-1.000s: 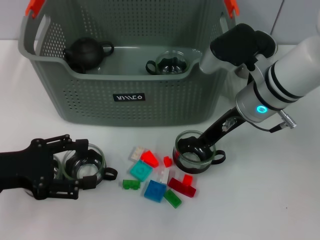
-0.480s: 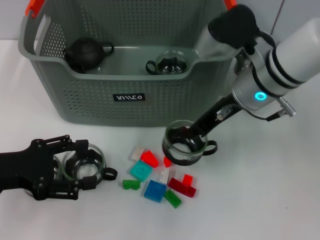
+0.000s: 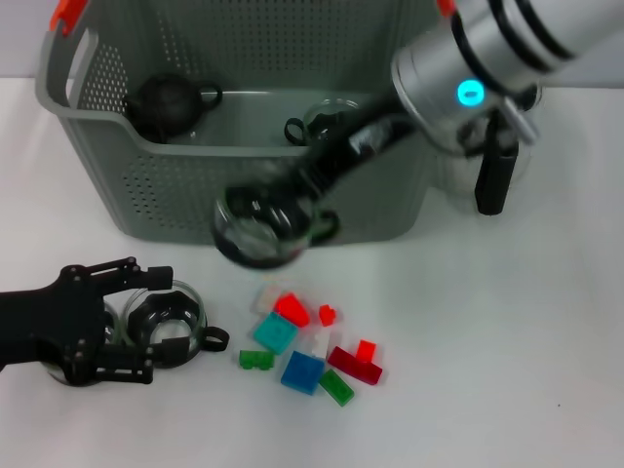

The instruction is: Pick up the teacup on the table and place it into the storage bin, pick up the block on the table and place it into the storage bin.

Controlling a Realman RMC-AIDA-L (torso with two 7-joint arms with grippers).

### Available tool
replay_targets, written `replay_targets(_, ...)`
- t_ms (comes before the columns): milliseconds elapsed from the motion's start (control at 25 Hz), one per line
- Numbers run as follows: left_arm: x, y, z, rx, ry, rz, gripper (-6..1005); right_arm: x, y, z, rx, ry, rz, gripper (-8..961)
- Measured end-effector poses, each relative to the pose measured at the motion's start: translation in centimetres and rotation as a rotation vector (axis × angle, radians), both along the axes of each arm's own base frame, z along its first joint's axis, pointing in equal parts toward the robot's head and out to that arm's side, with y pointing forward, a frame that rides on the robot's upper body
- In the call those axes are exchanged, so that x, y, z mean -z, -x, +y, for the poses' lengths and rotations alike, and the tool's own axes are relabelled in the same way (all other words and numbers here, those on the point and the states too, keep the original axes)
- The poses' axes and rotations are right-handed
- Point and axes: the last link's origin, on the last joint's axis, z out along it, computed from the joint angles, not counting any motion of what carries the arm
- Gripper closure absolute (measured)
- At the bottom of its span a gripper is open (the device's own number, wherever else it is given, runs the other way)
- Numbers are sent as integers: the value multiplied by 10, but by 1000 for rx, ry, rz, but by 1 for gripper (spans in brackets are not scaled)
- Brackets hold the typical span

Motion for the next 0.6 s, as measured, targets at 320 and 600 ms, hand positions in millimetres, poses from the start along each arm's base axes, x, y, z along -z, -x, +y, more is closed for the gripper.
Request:
replay_targets(320,0,1,0,-2,-2,1,64,-31,27,38,-66,-202,24,890)
replay_targets(600,0,2,-1,-8,-5,3,64,-40,16,66,-77,-367,-45,889)
